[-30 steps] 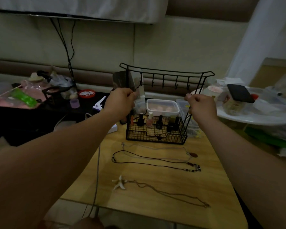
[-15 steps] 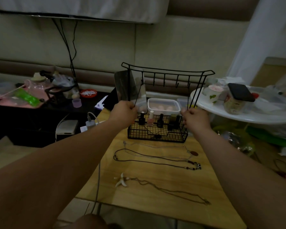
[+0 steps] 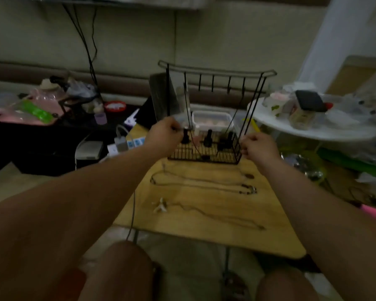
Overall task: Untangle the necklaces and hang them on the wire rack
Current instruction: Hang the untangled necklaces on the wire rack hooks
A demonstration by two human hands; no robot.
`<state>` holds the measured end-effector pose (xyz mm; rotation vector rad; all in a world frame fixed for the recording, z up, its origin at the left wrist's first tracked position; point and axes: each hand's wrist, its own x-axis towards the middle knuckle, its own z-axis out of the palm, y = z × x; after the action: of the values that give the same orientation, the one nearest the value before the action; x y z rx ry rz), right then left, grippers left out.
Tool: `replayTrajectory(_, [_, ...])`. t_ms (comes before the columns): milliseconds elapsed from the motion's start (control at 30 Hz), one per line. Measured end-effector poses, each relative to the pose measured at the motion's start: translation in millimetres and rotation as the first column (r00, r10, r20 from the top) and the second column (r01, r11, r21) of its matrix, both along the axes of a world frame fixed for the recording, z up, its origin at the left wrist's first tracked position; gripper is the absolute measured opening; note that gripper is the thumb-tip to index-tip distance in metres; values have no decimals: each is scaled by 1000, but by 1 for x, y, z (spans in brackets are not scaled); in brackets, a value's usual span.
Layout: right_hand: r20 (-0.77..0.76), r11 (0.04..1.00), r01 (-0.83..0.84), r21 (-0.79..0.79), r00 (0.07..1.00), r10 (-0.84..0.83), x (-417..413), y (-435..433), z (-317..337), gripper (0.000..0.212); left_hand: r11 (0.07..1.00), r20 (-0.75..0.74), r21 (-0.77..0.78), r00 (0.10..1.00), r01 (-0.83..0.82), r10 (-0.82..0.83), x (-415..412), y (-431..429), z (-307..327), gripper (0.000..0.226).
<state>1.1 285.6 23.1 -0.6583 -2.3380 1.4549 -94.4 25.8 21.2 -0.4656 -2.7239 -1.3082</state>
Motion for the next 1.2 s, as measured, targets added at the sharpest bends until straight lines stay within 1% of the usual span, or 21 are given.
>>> replayTrajectory(100, [45,997,-68,30,997,67,27,-8,-8,18,996,15,-67,998,58,-57,27,-1,-10,4])
replayTrajectory(167, [95,988,-143,63,986,136,45,-16,-13,14,974,57,-166,987,157,-149,46,-3,-17,7])
replayTrajectory(233, [180,956,-261,136,955,235,62,-25,-16,10,902,129,-290,947,320,-294,63,-5,-23,13])
replayTrajectory(267, [237,922,-342,181,925,297,68,-28,-18,9,853,182,-336,916,399,-356,70,-5,-25,17])
replayTrajectory(300, [317,870,-437,228,878,358,73,-31,-20,8,805,231,-376,888,458,-397,77,-5,-26,20])
replayTrajectory(333, [424,794,-541,276,810,405,77,-35,-21,8,766,265,-410,868,496,-420,83,-4,-27,22])
replayTrajectory(400, [633,615,-708,347,661,404,85,-39,-23,15,707,301,-456,842,540,-449,94,2,-31,23])
replayTrajectory(433, [697,558,-747,361,614,371,87,-40,-24,18,691,315,-460,830,557,-459,98,6,-35,24])
replayTrajectory(500, [749,499,-767,403,590,302,92,-39,-26,16,673,331,-457,814,581,-478,106,16,-42,24])
replayTrajectory(533, [760,469,-768,435,593,267,94,-38,-27,14,666,326,-464,812,584,-485,110,22,-45,23])
replayTrajectory(600, [768,377,-773,511,607,205,98,-38,-30,9,656,299,-492,818,573,-491,117,34,-49,21])
replayTrajectory(667, [771,299,-777,554,614,168,102,-39,-31,11,653,269,-516,829,554,-491,126,47,-50,19])
replayTrajectory(700, [777,287,-782,553,609,163,104,-40,-32,13,651,261,-522,830,551,-492,130,52,-52,20])
replayTrajectory(767, [787,300,-794,528,590,177,106,-38,-35,15,654,260,-522,832,548,-491,135,61,-55,19])
replayTrajectory(833, [758,361,-781,509,606,242,111,-36,-38,15,666,253,-515,838,539,-483,139,68,-57,16])
replayTrajectory(933, [590,548,-682,484,717,371,116,-31,-42,18,684,236,-500,844,531,-482,142,75,-57,10])
replayTrajectory(967, [521,614,-635,469,760,389,116,-30,-40,17,701,236,-474,843,533,-483,142,76,-56,7])
replayTrajectory(1033, [394,738,-544,399,828,398,117,-29,-35,13,742,241,-385,836,549,-494,139,73,-47,13])
replayTrajectory(1100, [273,852,-468,235,873,405,119,-27,-29,12,763,243,-312,823,567,-513,135,69,-32,16])
replayTrajectory(1133, [216,890,-441,112,886,411,119,-27,-26,14,770,233,-288,822,569,-520,133,67,-24,17])
replayTrajectory(1200, [110,909,-400,-116,905,412,116,-30,-19,19,807,197,-220,835,548,-513,127,63,-5,18])
